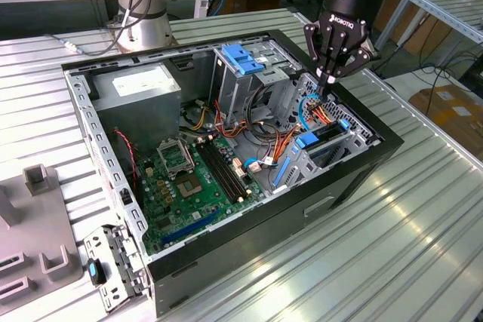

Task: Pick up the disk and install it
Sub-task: 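Insert the second disk wire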

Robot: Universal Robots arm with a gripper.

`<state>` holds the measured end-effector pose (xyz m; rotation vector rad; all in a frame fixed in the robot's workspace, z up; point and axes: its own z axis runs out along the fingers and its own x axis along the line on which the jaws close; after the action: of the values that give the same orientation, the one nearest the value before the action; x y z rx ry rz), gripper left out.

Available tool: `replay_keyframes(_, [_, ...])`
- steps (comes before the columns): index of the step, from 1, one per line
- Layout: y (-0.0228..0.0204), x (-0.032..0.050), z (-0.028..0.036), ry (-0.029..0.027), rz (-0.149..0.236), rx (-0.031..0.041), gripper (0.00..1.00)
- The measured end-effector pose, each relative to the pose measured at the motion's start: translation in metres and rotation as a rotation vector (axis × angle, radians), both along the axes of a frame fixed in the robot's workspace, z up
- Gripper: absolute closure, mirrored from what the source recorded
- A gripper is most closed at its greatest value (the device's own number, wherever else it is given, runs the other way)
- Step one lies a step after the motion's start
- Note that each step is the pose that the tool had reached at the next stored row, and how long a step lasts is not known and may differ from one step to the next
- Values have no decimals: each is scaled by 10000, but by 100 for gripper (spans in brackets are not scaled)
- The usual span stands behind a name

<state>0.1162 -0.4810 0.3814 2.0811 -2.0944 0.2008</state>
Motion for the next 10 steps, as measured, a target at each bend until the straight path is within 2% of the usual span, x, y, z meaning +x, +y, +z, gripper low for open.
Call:
replay_keyframes(1, [0, 0, -3, 0, 1, -13, 83])
replay_keyframes(3, [0, 0, -13, 0, 1, -16, 83])
replay_keyframes(4, [0, 0, -22, 0, 0, -28, 76])
replay_keyframes(10, [6, 1, -88, 0, 1, -154, 76])
